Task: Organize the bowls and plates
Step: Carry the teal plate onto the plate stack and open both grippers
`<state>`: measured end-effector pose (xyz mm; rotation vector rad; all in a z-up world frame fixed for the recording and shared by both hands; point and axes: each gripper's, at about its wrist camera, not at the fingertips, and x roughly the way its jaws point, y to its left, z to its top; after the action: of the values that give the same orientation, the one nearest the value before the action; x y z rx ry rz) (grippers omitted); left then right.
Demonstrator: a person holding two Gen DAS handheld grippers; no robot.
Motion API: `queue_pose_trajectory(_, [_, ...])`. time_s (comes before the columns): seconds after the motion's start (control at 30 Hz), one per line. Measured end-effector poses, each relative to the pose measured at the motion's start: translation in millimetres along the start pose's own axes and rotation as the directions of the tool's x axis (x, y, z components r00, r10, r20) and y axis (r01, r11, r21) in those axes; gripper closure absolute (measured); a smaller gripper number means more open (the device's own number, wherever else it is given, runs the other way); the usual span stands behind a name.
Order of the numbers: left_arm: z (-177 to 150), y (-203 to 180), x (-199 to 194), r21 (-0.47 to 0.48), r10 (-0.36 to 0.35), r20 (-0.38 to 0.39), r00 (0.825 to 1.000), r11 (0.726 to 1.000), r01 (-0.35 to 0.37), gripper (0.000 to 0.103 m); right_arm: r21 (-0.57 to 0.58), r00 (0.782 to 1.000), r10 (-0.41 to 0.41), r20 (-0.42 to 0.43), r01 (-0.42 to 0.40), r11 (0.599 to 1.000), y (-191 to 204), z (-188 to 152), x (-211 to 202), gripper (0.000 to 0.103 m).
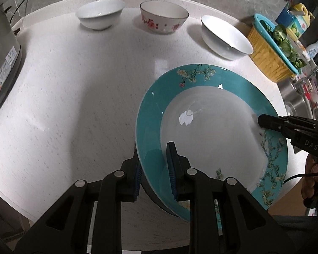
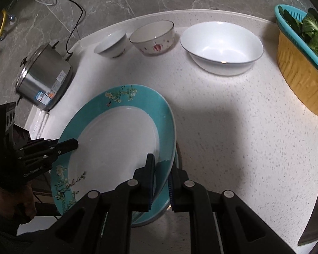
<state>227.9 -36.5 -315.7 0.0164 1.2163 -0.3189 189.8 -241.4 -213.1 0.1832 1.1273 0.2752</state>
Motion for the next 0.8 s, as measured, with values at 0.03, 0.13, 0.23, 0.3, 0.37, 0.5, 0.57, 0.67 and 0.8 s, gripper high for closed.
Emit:
queue_pose_trajectory(0.03, [-2, 0, 2, -0.002, 0.0, 0.002, 1.0, 1.0, 0.0, 0.083, -0.004, 1.0, -0.003, 0.002, 0.003, 1.0, -1, -2, 2, 0.089])
queue_pose_trajectory(0.13, [-10, 1, 8, -0.009, 0.002, 0.011, 1.0, 1.0, -0.002, 0.083, -0.028, 1.0, -0.014, 0.016, 0.014, 1.0, -2, -8, 5, 0.089])
queue_pose_trajectory(0.23, [-18, 3, 14, -0.021, 0.007, 0.009, 1.0, 1.0, -0.007, 0.083, -0.06, 0.999, -0.03, 0.02, 0.031, 0.998, 1, -13, 10, 0.089])
queue_pose_trajectory(0.3, [-17, 3, 15, -0.021, 0.013, 0.018, 1.0, 1.0, -0.012, 0.083, -0.082, 0.999, -0.04, 0.022, 0.042, 0.996, 3, -15, 12, 0.089])
queue_pose_trajectory(0.37, [-19, 3, 16, -0.022, 0.016, 0.025, 1.0, 1.0, -0.015, 0.083, -0.107, 0.998, -0.049, 0.033, 0.052, 0.993, 6, -18, 13, 0.088])
queue_pose_trajectory(0.5, [-21, 3, 14, -0.011, 0.027, 0.034, 0.999, 1.0, -0.027, 0.083, -0.15, 0.996, -0.075, 0.054, 0.082, 0.985, 10, -19, 14, 0.087])
queue_pose_trajectory(0.57, [-20, 0, 16, 0.006, 0.041, 0.034, 0.999, 0.999, -0.042, 0.082, -0.173, 0.994, -0.092, 0.062, 0.102, 0.98, 12, -22, 16, 0.086])
queue_pose_trajectory(0.67, [-22, -5, 22, 0.038, 0.073, 0.008, 0.997, 0.997, -0.073, 0.077, -0.205, 0.99, -0.114, 0.079, 0.127, 0.97, 16, -26, 17, 0.085])
queue_pose_trajectory(0.8, [-25, -14, 24, 0.085, 0.109, 0.022, 0.994, 0.99, -0.11, 0.075, -0.258, 0.982, -0.159, 0.103, 0.181, 0.949, 22, -31, 21, 0.082])
